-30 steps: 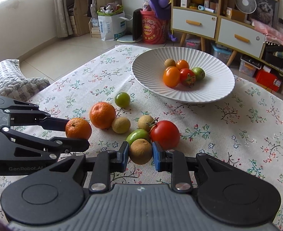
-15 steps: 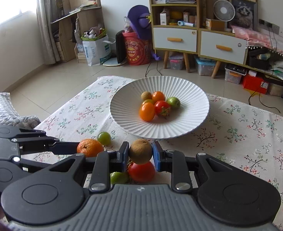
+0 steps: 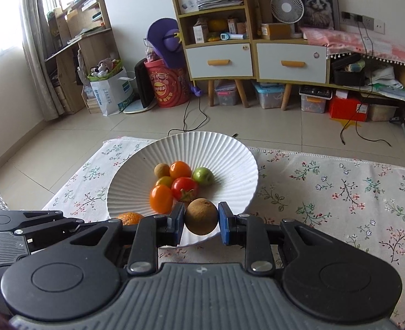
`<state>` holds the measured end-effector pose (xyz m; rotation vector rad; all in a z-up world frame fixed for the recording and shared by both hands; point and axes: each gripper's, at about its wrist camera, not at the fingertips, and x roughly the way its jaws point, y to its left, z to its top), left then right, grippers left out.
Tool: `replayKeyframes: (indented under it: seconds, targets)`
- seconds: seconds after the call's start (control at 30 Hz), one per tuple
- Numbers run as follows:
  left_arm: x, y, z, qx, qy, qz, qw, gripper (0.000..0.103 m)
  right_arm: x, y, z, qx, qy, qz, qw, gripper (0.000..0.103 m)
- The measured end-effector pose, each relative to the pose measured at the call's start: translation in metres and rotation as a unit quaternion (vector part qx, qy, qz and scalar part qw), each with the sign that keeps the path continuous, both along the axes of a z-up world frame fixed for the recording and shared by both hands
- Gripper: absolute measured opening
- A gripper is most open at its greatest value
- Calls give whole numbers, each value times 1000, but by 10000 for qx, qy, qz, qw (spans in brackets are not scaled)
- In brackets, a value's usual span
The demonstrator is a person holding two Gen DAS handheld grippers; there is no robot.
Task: Organize fruits
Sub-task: 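Carry the mandarin and kiwi into the white bowl and open both grippers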
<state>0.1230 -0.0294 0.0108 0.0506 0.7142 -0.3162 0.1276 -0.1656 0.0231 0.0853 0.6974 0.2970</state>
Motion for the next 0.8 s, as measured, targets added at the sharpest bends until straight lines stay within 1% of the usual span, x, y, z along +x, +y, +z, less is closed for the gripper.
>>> replayKeyframes:
  seconds: [0.3, 0.4, 0.57, 0.8]
  targets:
    - [25, 0, -14, -68, 156, 131, 9998, 31, 31, -6, -16, 453, 82, 157, 9988, 24]
    - [29, 1, -14, -131, 229, 143, 9995, 31, 36, -3, -22, 457, 125, 202, 9987, 24]
    - [34, 4, -14, -310, 360, 293, 9984, 31, 39, -2, -27, 484, 194, 194, 9985, 24]
    - [37, 1, -16, -266, 400, 305, 9984, 31, 41, -4, -30, 508, 248, 124, 9983, 24]
